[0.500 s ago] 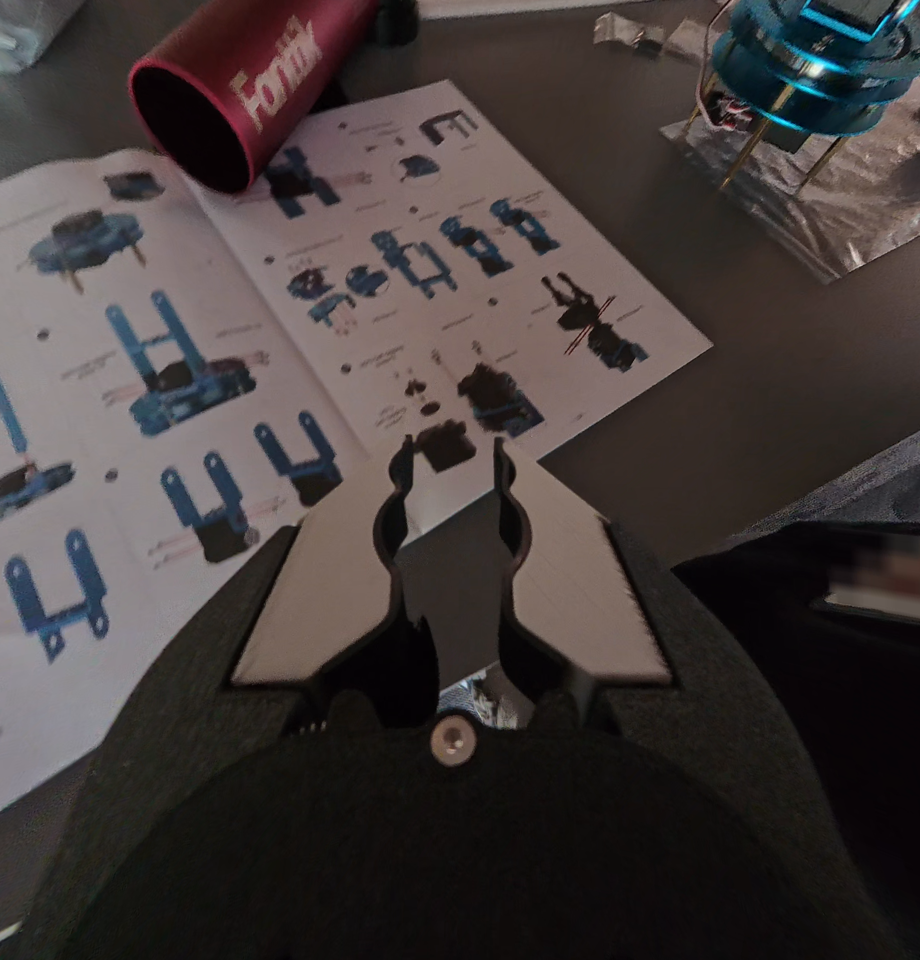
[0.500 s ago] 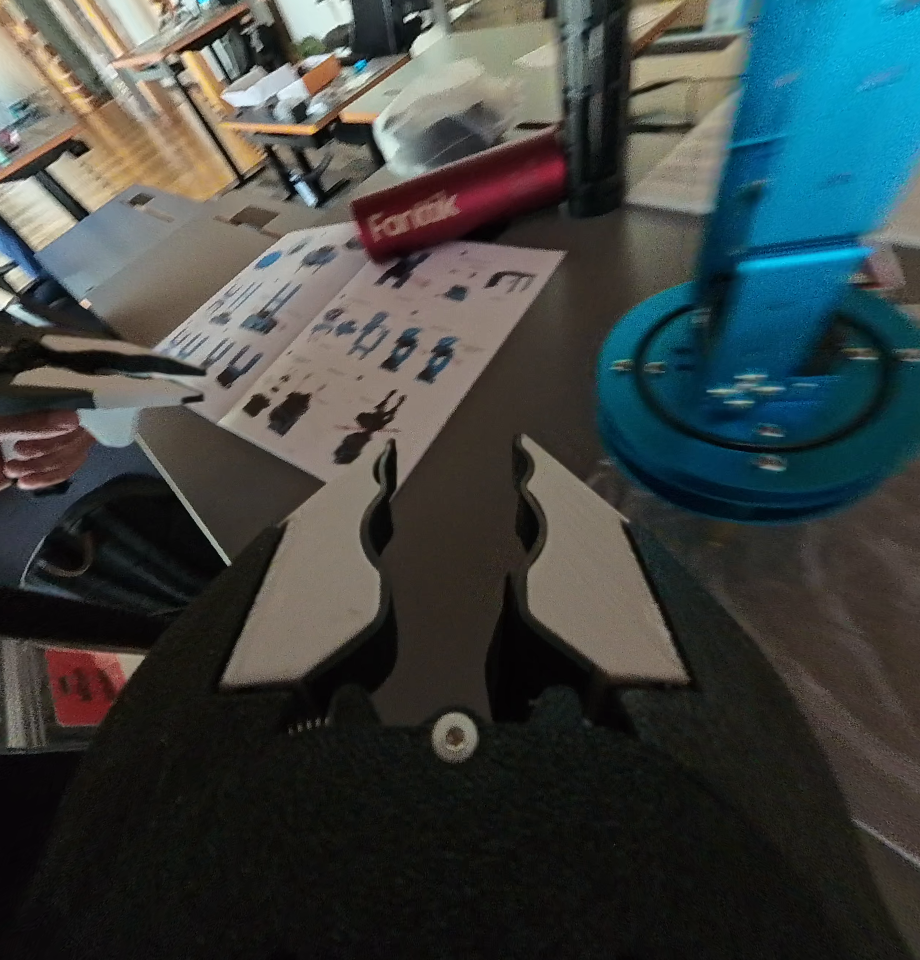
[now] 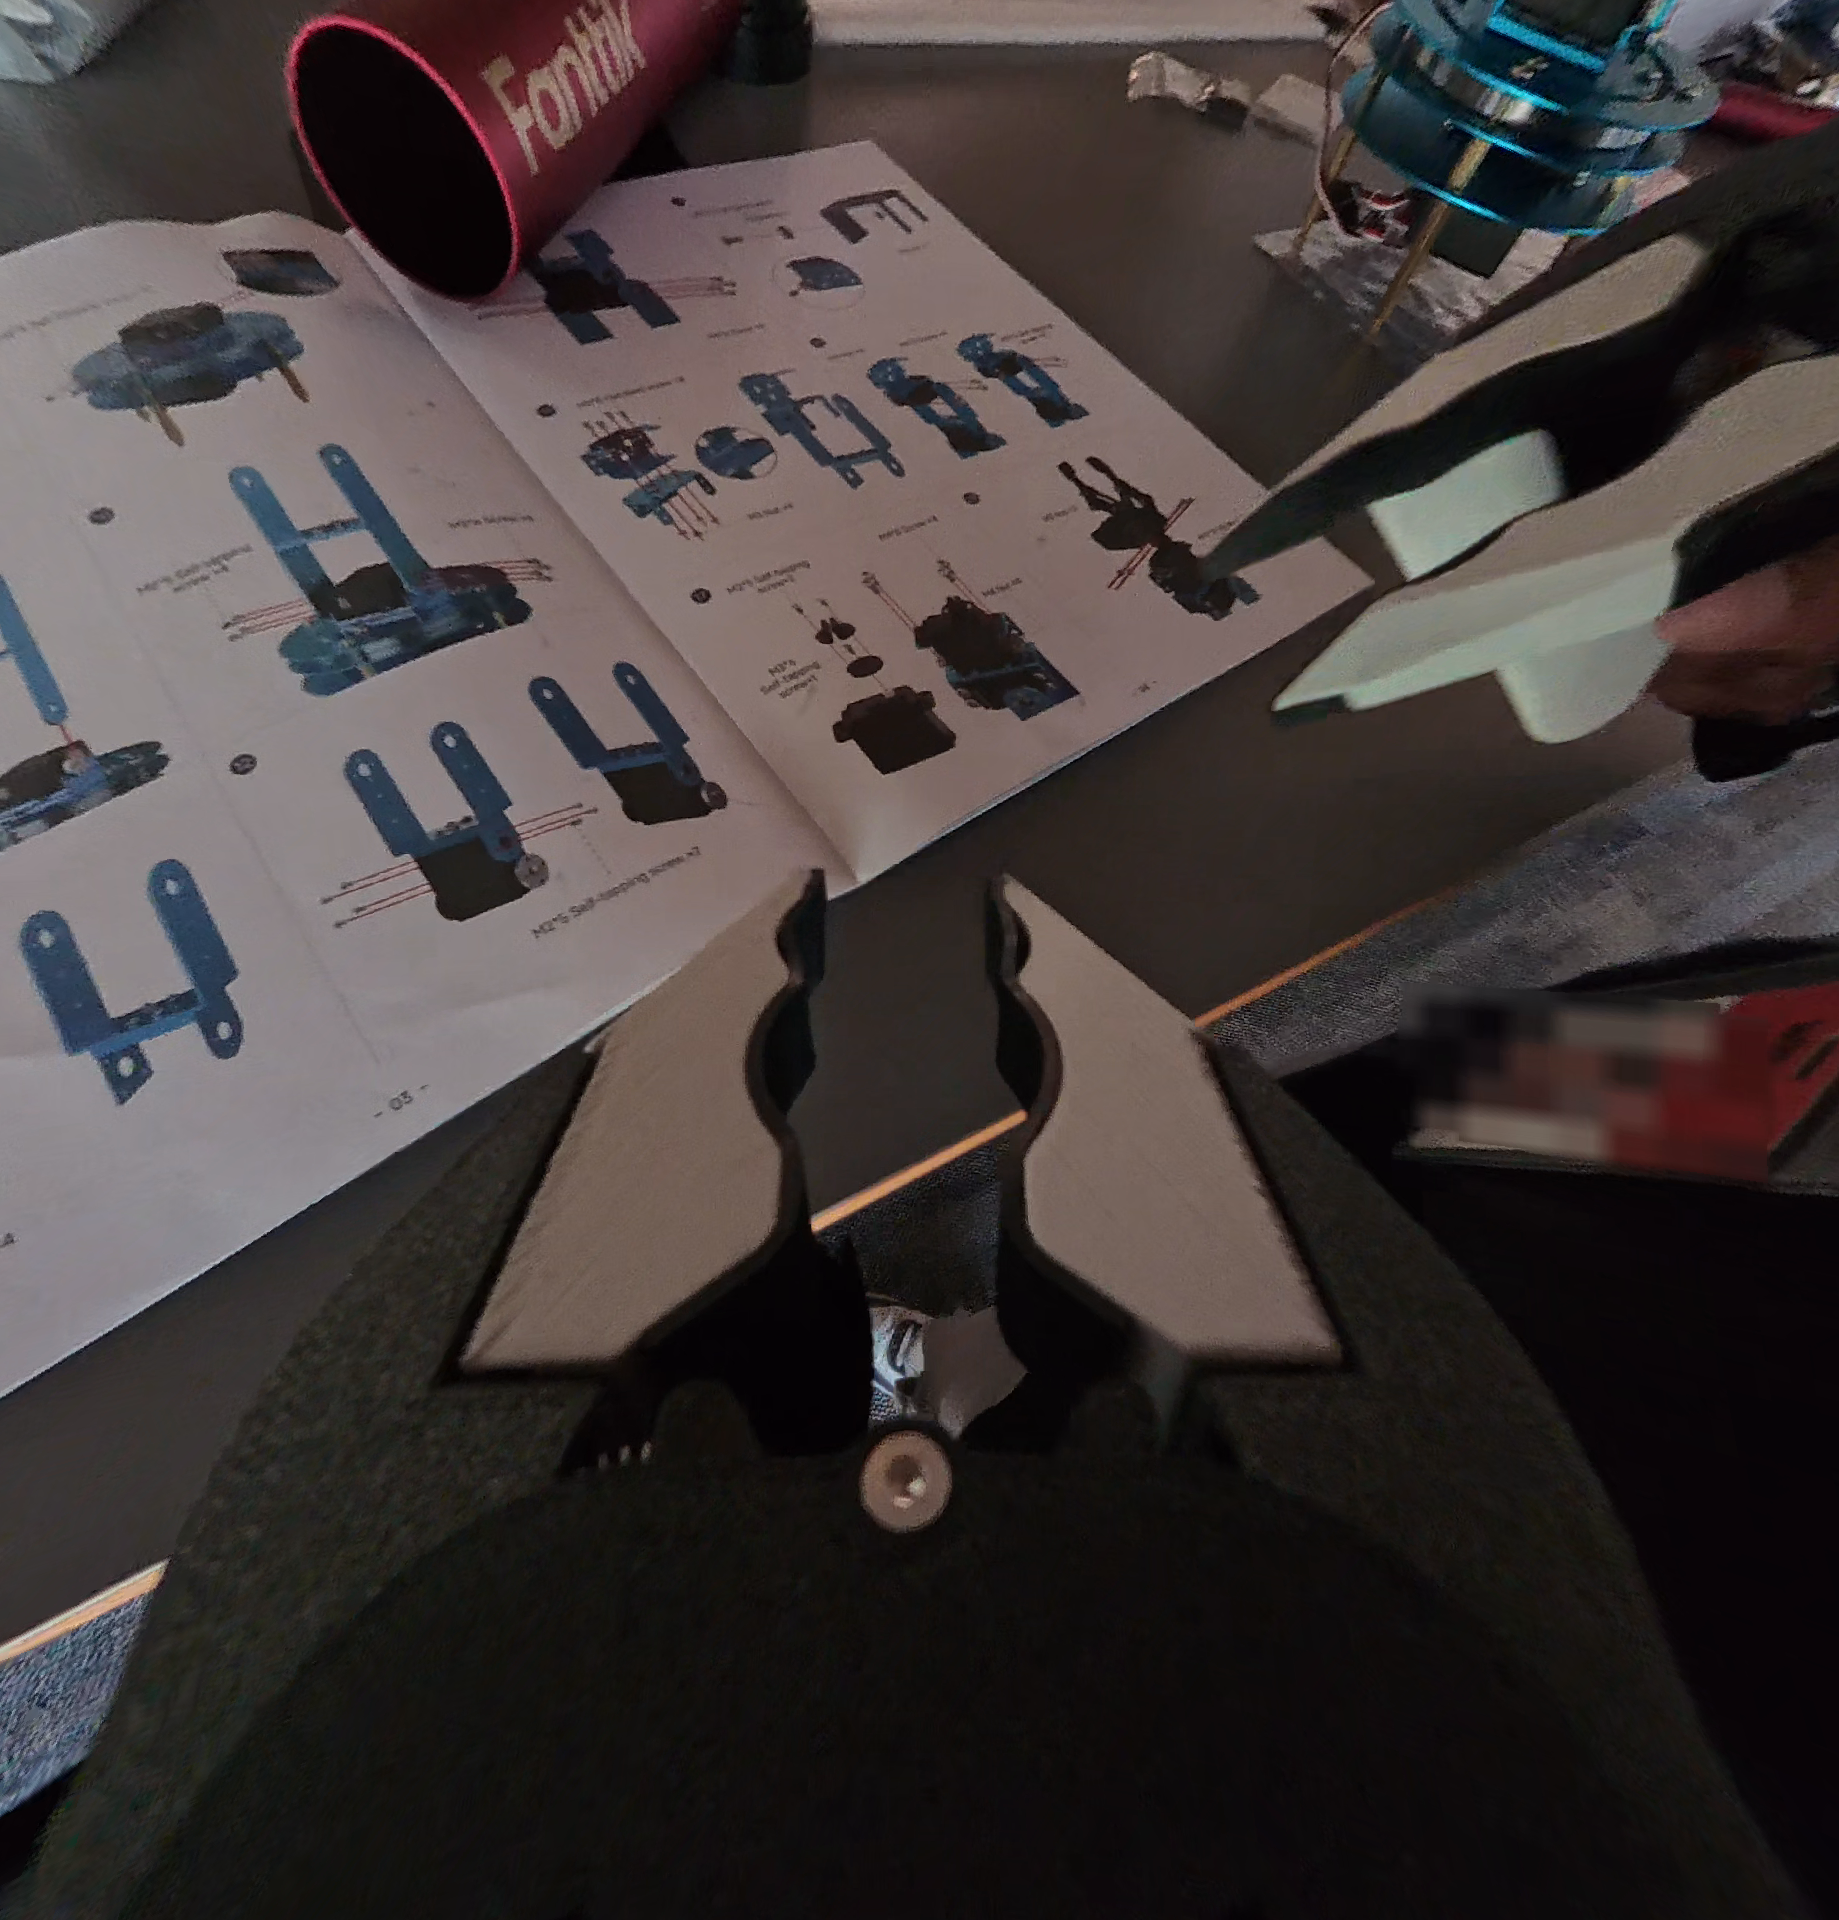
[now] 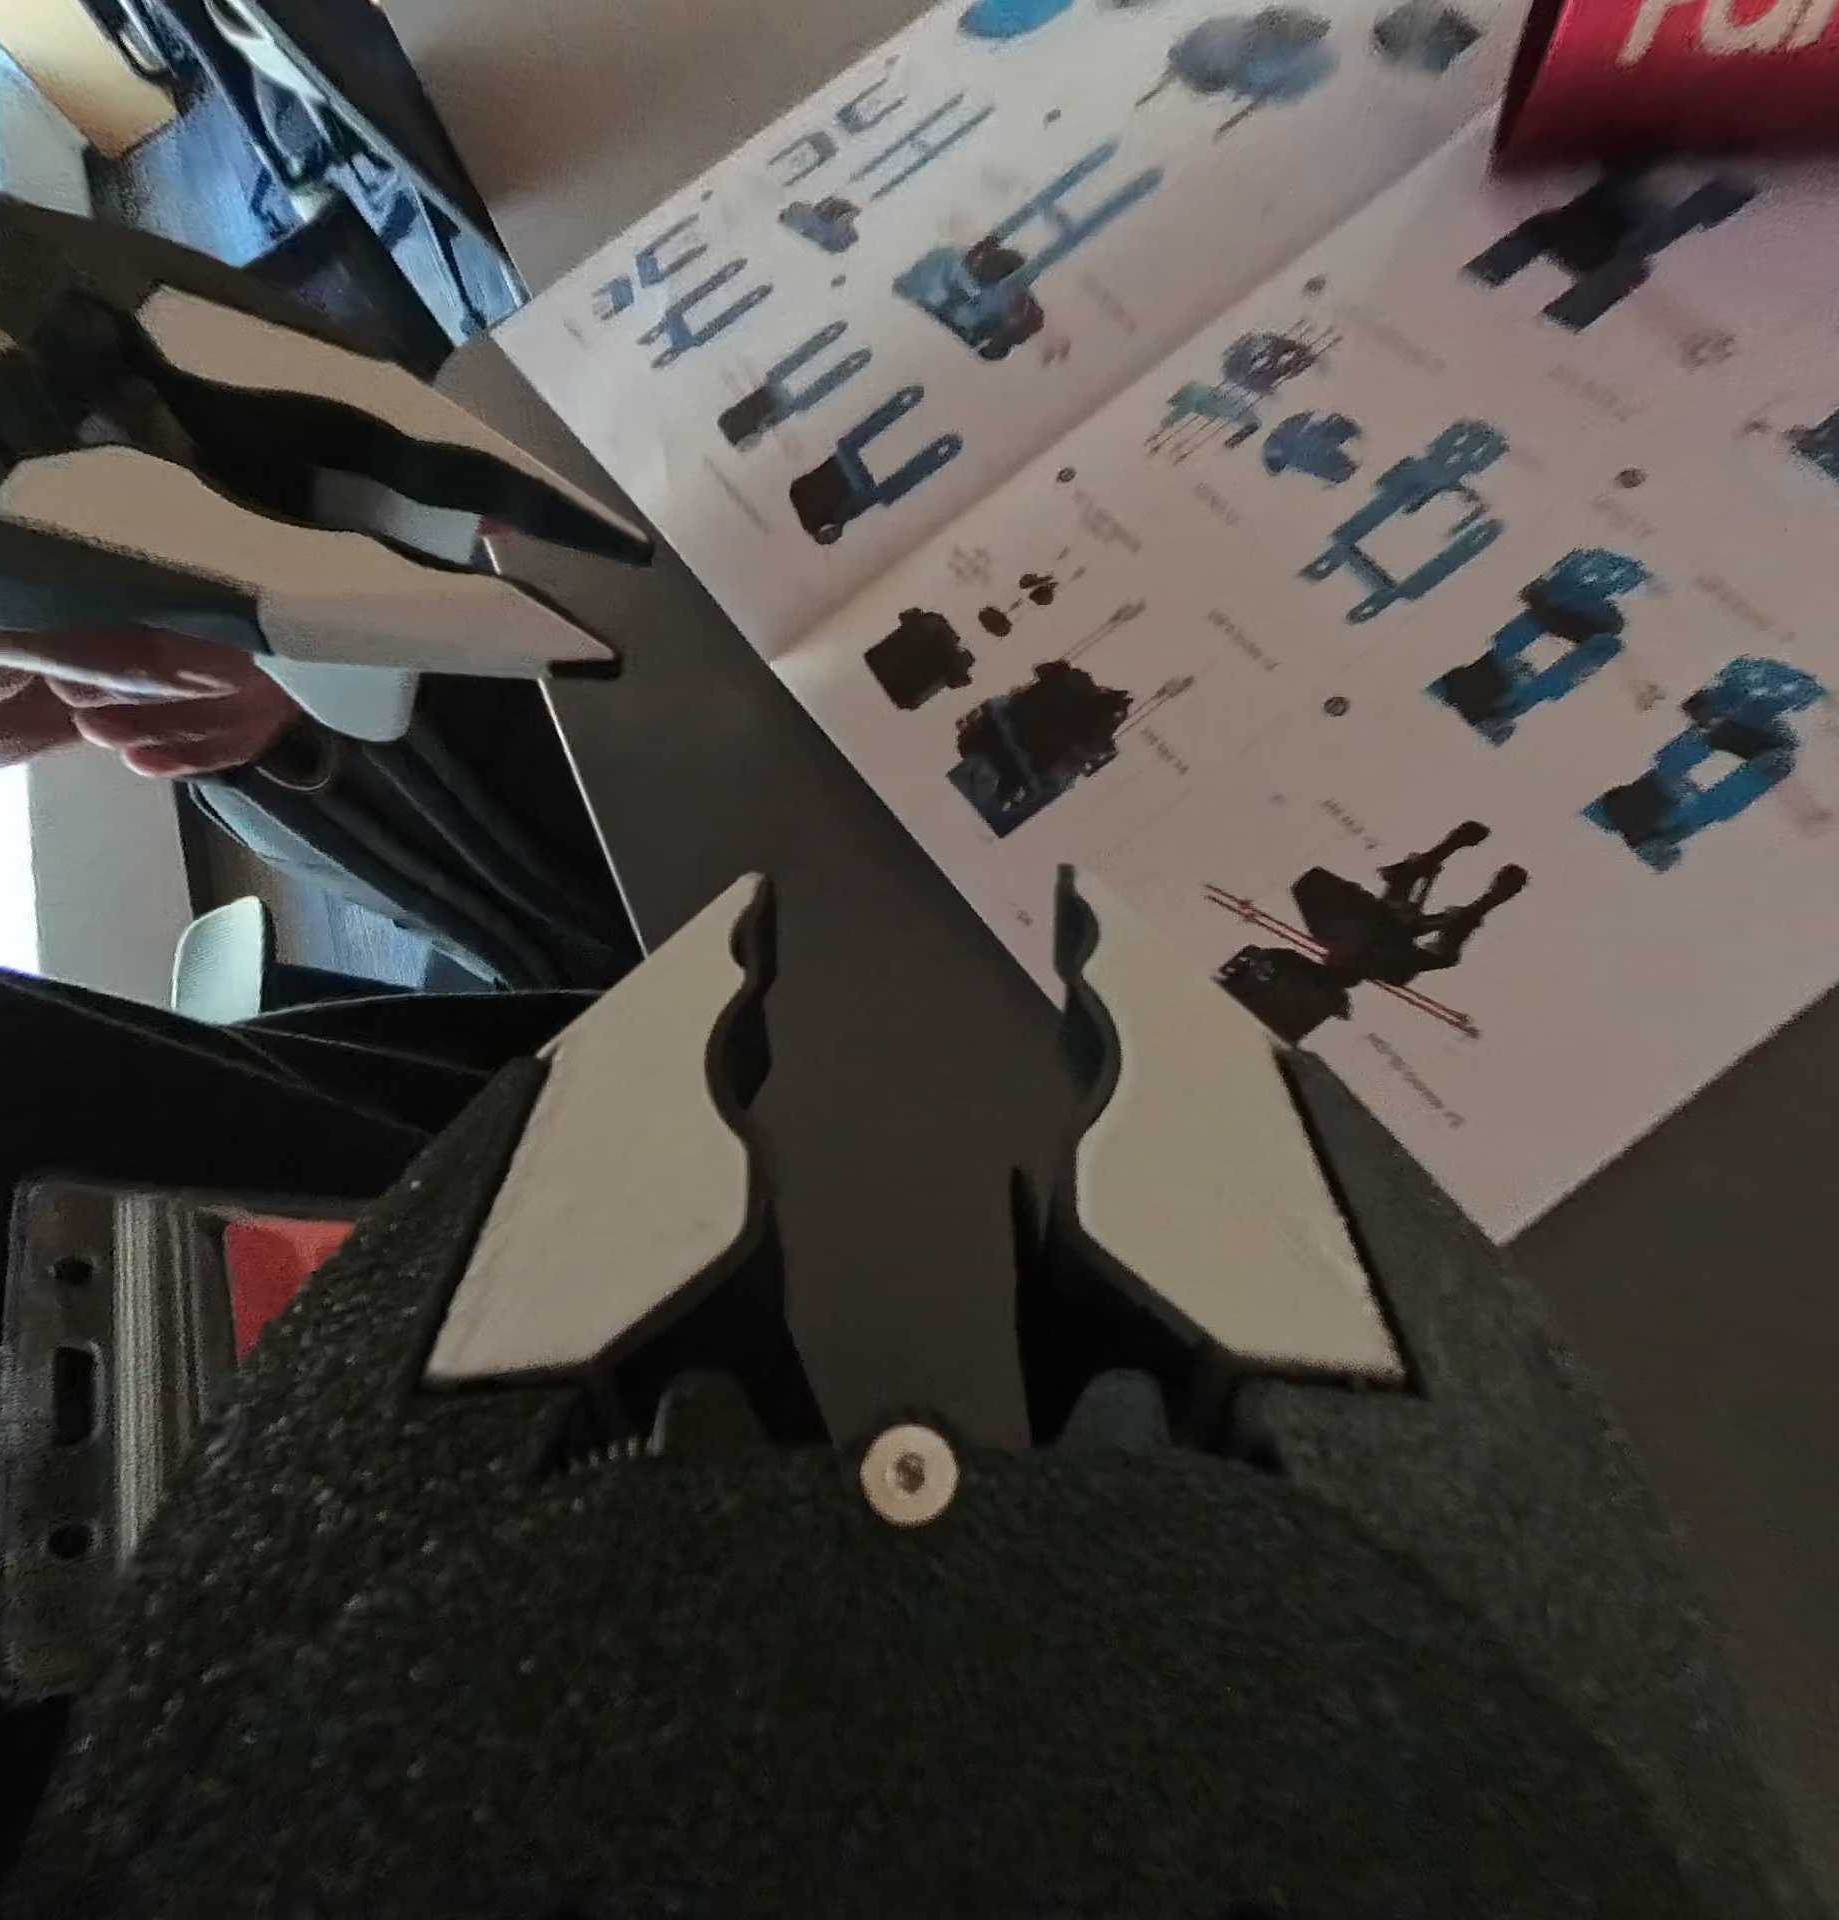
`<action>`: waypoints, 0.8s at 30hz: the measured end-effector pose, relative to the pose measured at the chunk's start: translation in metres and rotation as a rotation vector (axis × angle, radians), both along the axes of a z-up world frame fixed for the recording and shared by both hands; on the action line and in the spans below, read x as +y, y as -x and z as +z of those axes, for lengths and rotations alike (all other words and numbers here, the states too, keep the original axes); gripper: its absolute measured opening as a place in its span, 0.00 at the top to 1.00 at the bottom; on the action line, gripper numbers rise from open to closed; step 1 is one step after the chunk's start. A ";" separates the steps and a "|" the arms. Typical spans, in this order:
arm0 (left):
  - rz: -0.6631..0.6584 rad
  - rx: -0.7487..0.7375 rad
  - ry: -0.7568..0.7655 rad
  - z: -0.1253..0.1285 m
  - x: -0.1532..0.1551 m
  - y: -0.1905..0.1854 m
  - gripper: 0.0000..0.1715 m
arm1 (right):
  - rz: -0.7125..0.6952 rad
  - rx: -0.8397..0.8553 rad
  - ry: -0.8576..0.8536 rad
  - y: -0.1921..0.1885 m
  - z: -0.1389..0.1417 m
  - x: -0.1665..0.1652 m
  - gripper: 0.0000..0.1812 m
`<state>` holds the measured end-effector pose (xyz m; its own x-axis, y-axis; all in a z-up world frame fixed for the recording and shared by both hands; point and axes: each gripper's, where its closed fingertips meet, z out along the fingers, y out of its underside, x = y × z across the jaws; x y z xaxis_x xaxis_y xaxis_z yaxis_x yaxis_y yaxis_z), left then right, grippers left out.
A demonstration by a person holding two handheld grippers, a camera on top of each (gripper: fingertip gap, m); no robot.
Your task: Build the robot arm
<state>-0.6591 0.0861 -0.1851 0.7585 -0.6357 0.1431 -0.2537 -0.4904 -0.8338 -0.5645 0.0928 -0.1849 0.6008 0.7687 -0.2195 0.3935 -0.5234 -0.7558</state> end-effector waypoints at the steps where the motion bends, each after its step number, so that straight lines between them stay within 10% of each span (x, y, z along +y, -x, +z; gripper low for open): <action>1: -0.016 -0.005 -0.002 0.000 -0.002 0.000 0.83 | 0.008 0.008 0.007 0.006 0.000 -0.001 0.69; 24: -0.110 -0.085 0.059 -0.003 0.019 0.003 0.83 | -0.022 -0.085 -0.148 0.012 0.008 0.013 0.79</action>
